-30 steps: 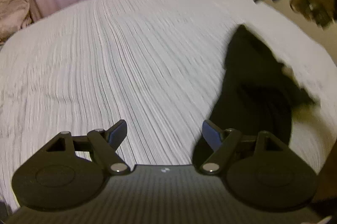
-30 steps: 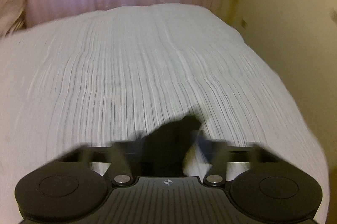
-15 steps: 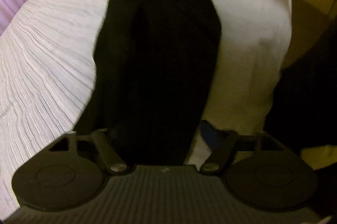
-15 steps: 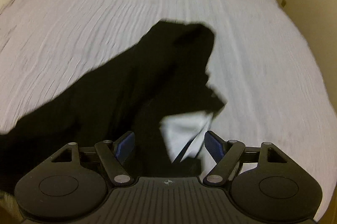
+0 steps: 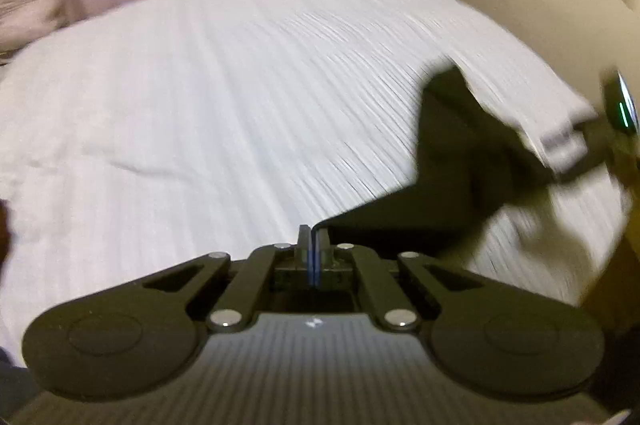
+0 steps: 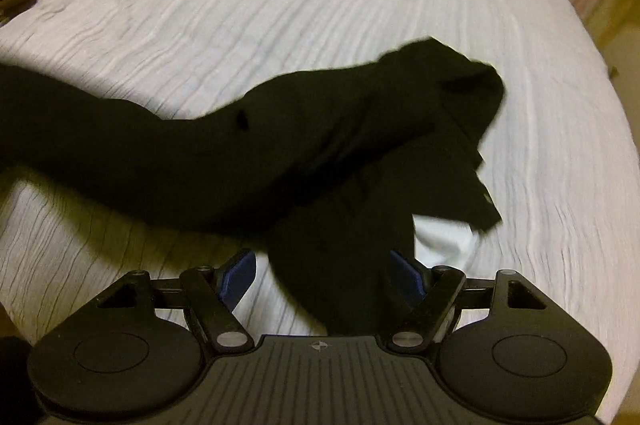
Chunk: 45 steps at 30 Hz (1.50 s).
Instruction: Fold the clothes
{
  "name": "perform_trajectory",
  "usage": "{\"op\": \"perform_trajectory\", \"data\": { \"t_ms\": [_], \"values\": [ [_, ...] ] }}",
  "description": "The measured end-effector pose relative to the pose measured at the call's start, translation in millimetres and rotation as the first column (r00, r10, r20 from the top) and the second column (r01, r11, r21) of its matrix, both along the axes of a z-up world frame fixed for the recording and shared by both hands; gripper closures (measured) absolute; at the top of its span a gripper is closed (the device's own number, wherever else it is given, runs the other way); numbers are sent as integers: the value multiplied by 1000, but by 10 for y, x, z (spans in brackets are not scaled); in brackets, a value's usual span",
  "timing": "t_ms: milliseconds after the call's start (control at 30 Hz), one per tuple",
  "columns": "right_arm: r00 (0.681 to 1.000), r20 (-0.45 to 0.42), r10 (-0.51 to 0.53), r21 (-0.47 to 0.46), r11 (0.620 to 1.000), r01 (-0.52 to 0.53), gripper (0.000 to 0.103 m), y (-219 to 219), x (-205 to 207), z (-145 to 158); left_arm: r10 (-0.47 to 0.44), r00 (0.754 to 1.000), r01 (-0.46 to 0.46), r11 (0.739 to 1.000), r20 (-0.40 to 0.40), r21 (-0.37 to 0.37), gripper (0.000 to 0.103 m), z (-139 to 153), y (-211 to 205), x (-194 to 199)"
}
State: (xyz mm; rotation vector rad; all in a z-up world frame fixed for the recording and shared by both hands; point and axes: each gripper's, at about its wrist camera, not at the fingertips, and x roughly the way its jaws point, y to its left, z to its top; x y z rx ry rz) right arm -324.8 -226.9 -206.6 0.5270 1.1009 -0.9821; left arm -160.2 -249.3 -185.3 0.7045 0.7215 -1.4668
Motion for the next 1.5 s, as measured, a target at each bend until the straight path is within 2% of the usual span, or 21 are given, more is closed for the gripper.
{"op": "perform_trajectory", "data": {
  "t_ms": [100,200,333,433,467,533,600,633,667,733,800,900,967,1000,1033,1067,1100,1200,1300,1400,1500],
  "values": [
    [1000,16,23,-22,999,-23,27,-150,43,49,103,995,-102,994,11,-41,103,312,-215,390],
    [1000,3,28,-30,999,-27,27,-244,51,46,176,984,-175,984,36,-30,102,284,-416,773],
    [998,-23,-52,-3,999,52,27,-284,-31,-61,248,965,-255,962,80,98,103,-237,-703,1297],
    [987,-43,-152,40,987,154,27,-250,-101,-130,291,949,-311,929,121,202,102,-669,-897,1677],
    [982,-43,-186,55,981,188,27,-230,-114,-155,305,943,-329,914,136,236,97,-813,-961,1803],
    [971,-56,-230,64,970,234,27,-168,-93,-171,220,965,-250,939,146,238,89,-883,-919,1687],
    [963,-71,-260,49,963,264,27,-146,-27,-177,94,982,-131,966,167,225,63,-940,-872,1487],
    [960,-71,-270,37,961,273,27,-158,25,-168,41,986,-78,970,160,230,57,-995,-851,1380],
    [959,-63,-277,23,960,279,27,-183,90,-147,-11,988,-25,972,152,236,52,-1053,-830,1272],
    [966,-55,-254,-7,967,254,27,-258,288,-118,-93,989,61,965,117,255,50,-1157,-764,1085],
    [982,-52,-182,-38,983,181,27,-340,543,-78,-115,990,87,957,87,277,38,-1240,-574,897],
    [997,-51,-54,-58,997,51,27,-463,909,-88,-119,991,92,937,59,336,34,-1370,-236,728],
    [998,-55,6,-56,998,-9,27,-582,1097,-152,-122,991,91,923,61,374,34,-1497,-88,688],
    [998,-57,37,-56,998,-40,27,-642,1190,-184,-121,990,85,917,69,389,38,-1548,-41,691],
    [996,-61,60,-55,996,-64,27,-707,1266,-223,-119,990,78,911,77,404,49,-1600,6,694],
    [995,-68,79,-54,995,-82,27,-776,1326,-269,-117,989,71,905,85,418,81,-1652,53,696],
    [992,-77,99,-53,993,-104,27,-840,1385,-311,-116,989,65,899,93,433,99,-1704,100,699],
    [977,-115,178,-53,981,-185,27,-974,1536,-399,17,999,-33,935,47,354,101,-1335,210,1026],
    [952,-154,266,-55,959,-277,27,-1069,1667,-457,177,984,-175,949,17,262,101,-859,290,1524],
    [917,-192,350,-54,929,-366,27,-1164,1798,-516,320,945,-326,929,59,173,101,-436,311,2206],
    [888,-212,408,-55,902,-427,27,-1301,1927,-554,440,892,-451,883,104,129,99,-246,242,2834]
  ]
}}
